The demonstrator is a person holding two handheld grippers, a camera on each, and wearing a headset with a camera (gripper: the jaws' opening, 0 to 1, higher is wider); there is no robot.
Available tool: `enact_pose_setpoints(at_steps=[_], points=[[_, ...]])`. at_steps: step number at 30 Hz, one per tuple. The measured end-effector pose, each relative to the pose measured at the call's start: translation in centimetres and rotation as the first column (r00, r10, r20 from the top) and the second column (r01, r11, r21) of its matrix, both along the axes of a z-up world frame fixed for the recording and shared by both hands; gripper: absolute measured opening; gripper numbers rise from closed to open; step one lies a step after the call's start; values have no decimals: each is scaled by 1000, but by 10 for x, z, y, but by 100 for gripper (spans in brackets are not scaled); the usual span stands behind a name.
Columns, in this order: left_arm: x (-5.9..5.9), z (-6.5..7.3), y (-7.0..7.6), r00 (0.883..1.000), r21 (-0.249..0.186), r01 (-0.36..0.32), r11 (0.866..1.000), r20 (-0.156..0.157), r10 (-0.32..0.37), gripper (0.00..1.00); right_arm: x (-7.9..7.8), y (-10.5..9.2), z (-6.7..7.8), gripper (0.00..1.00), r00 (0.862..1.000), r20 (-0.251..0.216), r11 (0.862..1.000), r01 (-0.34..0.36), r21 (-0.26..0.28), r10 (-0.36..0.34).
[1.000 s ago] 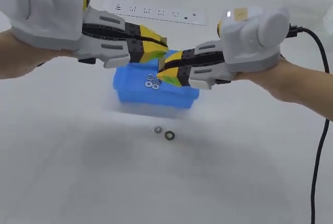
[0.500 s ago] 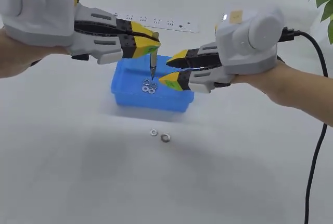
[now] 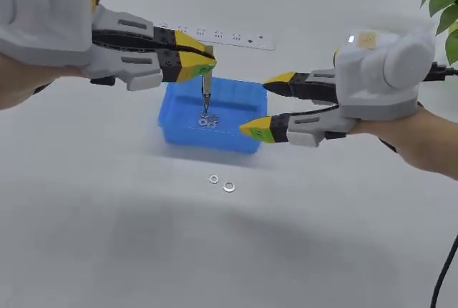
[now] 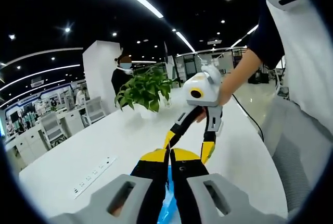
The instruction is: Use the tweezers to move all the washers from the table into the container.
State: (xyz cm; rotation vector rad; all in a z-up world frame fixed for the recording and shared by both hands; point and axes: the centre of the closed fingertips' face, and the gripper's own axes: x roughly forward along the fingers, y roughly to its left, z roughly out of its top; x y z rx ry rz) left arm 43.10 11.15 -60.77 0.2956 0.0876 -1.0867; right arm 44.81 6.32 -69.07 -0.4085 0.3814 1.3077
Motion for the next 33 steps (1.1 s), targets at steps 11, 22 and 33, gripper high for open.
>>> enact_pose_setpoints(at_steps=[11, 22, 33], points=[[-20, -7, -14, 1000, -3, 16, 1000, -23, -16, 5, -34, -13, -13, 75, 996, -79, 999, 33, 16, -32], [-33, -20, -25, 998, -17, 22, 1000, -55, -23, 5, -54, -24, -31, 91, 998, -68, 1000, 5, -23, -6], [-43, -42, -25, 995, -1, 21, 1000, -100, -21, 5, -60, -34, -44, 100, 995, -100, 999, 22, -26, -24]])
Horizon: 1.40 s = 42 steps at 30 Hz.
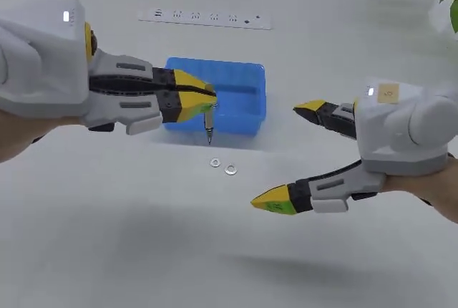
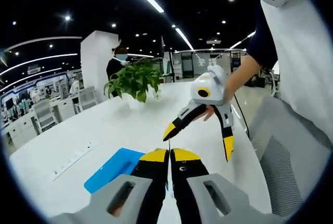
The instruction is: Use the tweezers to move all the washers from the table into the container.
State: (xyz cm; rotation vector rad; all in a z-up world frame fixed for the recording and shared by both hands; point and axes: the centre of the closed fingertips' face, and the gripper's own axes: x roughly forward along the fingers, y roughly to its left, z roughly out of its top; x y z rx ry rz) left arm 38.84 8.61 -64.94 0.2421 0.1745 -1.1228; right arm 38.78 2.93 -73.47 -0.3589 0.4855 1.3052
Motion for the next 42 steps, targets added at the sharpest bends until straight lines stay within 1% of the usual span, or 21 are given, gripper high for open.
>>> enact_pose_setpoints(at_steps=[2, 4, 5, 6, 8, 10, 12, 16, 18, 19, 22, 26, 29, 30, 31, 33, 34, 36, 38, 40, 42], points=[[0, -2, 0, 1000, -7, -1, 1000, -9, 1, 5, -2, 0, -3, 100, 1000, -8, 1000, -7, -3, 7], [1, -4, -1, 1000, -11, 0, 1000, -7, 0, 5, -5, 1, -7, 100, 1000, -18, 1000, -12, -4, 12], [1, -7, -3, 1000, -12, 0, 1000, -8, 0, 5, -6, 2, -8, 100, 1000, -24, 1000, -13, -2, 13], [2, -8, -4, 1000, -15, -2, 1000, -16, 2, 5, -7, 3, -10, 100, 999, -37, 1000, -12, 0, 12], [2, -14, -6, 1000, -18, 0, 1000, -18, 0, 5, -9, 4, -14, 100, 999, -53, 1000, -10, 3, 11], [3, -20, -7, 999, -28, -8, 1000, -32, 7, 5, -11, 5, -17, 100, 998, -62, 1000, -22, -3, 22], [2, -25, -9, 999, -37, -10, 999, -50, 8, 5, -11, 6, -16, 100, 997, -66, 1000, -27, 2, 27], [0, -32, -10, 998, -32, -3, 999, -62, 1, 5, -8, 6, -17, 100, 996, -85, 1000, -10, 28, 13], [0, -34, -10, 998, -30, 2, 1000, -61, -4, 5, -6, 5, -20, 100, 996, -91, 1000, -6, 29, 9], [1, -38, -11, 998, -14, 6, 1000, -56, -6, 5, -6, 4, -22, 100, 995, -95, 1000, -4, 31, 7], [1, -39, -13, 998, -27, 9, 1000, -59, -10, 5, -7, 3, -26, 100, 994, -106, 1000, -8, 29, 11], [4, -42, -14, 998, -29, 9, 1000, -64, -11, 5, -9, 2, -29, 100, 992, -124, 999, -5, 34, 9], [5, -45, -13, 998, -21, 11, 1000, -65, -13, 5, -9, 3, -32, 100, 992, -127, 999, -10, 31, 14], [5, -46, -14, 998, -18, 12, 1000, -67, -13, 5, -10, 4, -32, 100, 992, -128, 999, -12, 31, 16], [5, -48, -14, 998, -1, 19, 1000, -59, -19, 5, -10, 5, -31, 99, 991, -130, 999, -15, 33, 19], [2, -50, -15, 998, 10, 33, 999, -62, -32, 5, -11, 7, -31, 99, 991, -134, 999, -18, 38, 23], [1, -50, -16, 997, 1, 34, 999, -66, -34, 5, -12, 8, -31, 99, 991, -135, 999, -19, 38, 24], [2, -50, -15, 998, -6, 30, 1000, -63, -30, 5, -12, 9, -32, 99, 990, -135, 999, -21, 37, 26], [2, -50, -13, 997, -15, 24, 1000, -67, -25, 5, -14, 10, -32, 99, 990, -139, 999, -24, 39, 29], [2, -50, -10, 997, -13, 25, 1000, -71, -26, 5, -16, 12, -33, 98, 989, -144, 999, -28, 41, 34], [0, -51, -9, 997, 3, 38, 999, -68, -38, 5, -18, 13, -32, 98, 988, -147, 999, -33, 44, 39]])
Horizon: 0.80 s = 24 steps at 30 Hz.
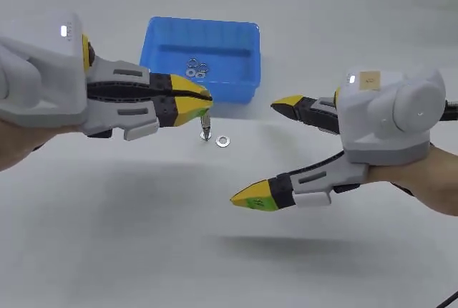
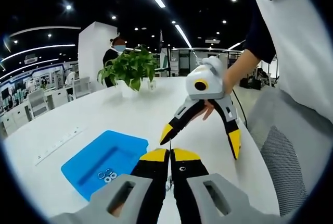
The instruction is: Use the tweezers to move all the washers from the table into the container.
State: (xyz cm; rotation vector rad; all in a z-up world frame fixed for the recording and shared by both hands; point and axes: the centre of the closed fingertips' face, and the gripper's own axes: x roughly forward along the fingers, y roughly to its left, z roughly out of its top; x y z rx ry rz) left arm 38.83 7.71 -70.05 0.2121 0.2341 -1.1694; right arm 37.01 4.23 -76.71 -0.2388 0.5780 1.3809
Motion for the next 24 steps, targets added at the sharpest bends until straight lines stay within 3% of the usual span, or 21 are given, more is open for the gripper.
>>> enact_pose_setpoints(at_steps=[10, 16, 19, 21, 24], points=[[-3, -2, 3, 999, 31, 18, 999, -30, -17, 5, -1, 19, 6, 96, 1000, -9, 999, -27, 29, 28], [-7, -2, 2, 999, 66, 41, 997, -38, -39, 5, 0, 36, 8, 86, 996, -9, 995, -85, 47, 86], [-7, -3, 2, 998, 80, 49, 996, -36, -46, 5, 1, 43, 8, 75, 994, -16, 993, -108, 53, 109], [-6, -3, 2, 998, 74, 41, 996, -42, -38, 5, 0, 51, 13, 72, 992, -39, 989, -114, 94, 118], [-6, -3, 2, 998, 69, 32, 997, -47, -29, 5, 2, 57, 13, 60, 992, -39, 988, -113, 101, 118]])
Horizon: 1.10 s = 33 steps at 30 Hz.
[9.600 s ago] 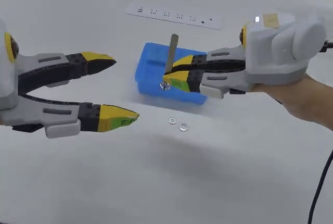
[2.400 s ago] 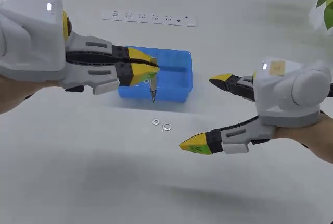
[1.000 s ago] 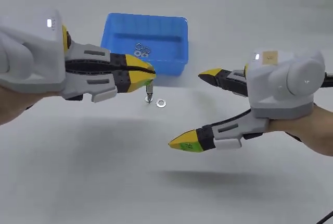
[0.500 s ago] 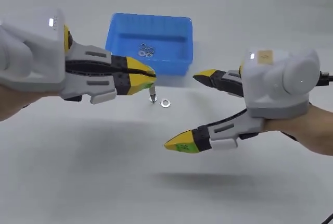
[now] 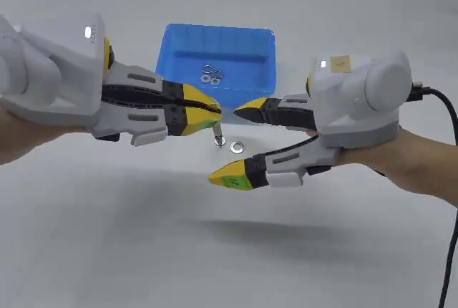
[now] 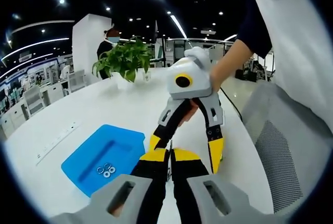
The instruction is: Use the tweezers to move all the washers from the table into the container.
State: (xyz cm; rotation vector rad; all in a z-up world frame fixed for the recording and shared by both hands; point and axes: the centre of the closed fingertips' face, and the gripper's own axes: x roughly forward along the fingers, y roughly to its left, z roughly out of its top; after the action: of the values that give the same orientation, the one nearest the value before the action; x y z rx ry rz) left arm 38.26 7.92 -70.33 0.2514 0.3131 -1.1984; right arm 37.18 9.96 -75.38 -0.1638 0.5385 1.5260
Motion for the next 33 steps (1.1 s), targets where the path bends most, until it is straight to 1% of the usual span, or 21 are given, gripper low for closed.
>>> enact_pose_setpoints(at_steps=[1, 2, 4, 7, 11, 14, 15, 16, 17, 18, 19, 22, 23, 25, 29, 31, 33], points=[[0, 0, 0, 1000, -1, -1, 1000, -1, 1, 5, 0, 1, -1, 52, 1000, 9, 1000, -7, -4, 7], [0, 0, 0, 1000, -1, -3, 1000, -2, 3, 5, 1, 3, -4, 46, 1000, 19, 1000, -12, -18, 13], [0, 0, 0, 1000, 0, -3, 1000, -4, 3, 5, 0, 5, -7, 38, 999, 20, 999, -30, -27, 31], [0, 0, -1, 1000, 0, -3, 1000, -6, 3, 5, 0, 7, -10, 32, 999, 17, 999, -37, -38, 37], [0, 0, -5, 1000, 2, -1, 1000, -6, 1, 5, 1, 8, -10, 28, 998, 35, 997, -58, -44, 59], [-1, 0, -6, 1000, 4, 1, 1000, -6, -1, 5, 5, 9, -11, 23, 995, 63, 996, -76, -52, 79], [-1, 0, -7, 1000, 4, 3, 1000, -6, -3, 5, 6, 8, -11, 19, 994, 74, 995, -81, -55, 85], [-1, 0, -7, 1000, 4, 5, 1000, -7, -5, 5, 9, 8, -11, 16, 991, 100, 994, -88, -58, 94], [-1, 0, -8, 1000, 5, 7, 1000, -7, -7, 5, 11, 8, -11, 13, 990, 105, 994, -89, -59, 95], [-1, 0, -8, 1000, 6, 6, 1000, -6, -6, 5, 10, 8, -12, 13, 990, 90, 993, -99, -56, 104], [-1, 0, -8, 1000, 6, 5, 1000, -6, -5, 5, 10, 8, -12, 13, 989, 93, 993, -106, -57, 111], [-2, 0, -9, 1000, 7, 5, 1000, -8, -5, 5, 9, 9, -12, 12, 981, 125, 988, -138, -63, 145], [-2, 0, -9, 1000, 8, 7, 1000, -8, -7, 5, 8, 9, -13, 11, 975, 151, 985, -157, -70, 166], [-2, 0, -9, 1000, 12, 8, 1000, -8, -8, 5, 8, 9, -13, 10, 967, 178, 982, -171, -80, 183], [0, 0, -9, 1000, 22, -6, 1000, -4, 6, 5, 9, 9, -13, 9, 958, 209, 980, -180, -88, 195], [2, 0, -8, 1000, 22, -31, 999, -5, 31, 6, 9, 9, -13, 9, 958, 212, 980, -176, -88, 191], [1, 1, -10, 998, 13, -51, 999, -20, 51, 7, 10, 8, -13, 9, 960, 211, 982, -169, -89, 184]])
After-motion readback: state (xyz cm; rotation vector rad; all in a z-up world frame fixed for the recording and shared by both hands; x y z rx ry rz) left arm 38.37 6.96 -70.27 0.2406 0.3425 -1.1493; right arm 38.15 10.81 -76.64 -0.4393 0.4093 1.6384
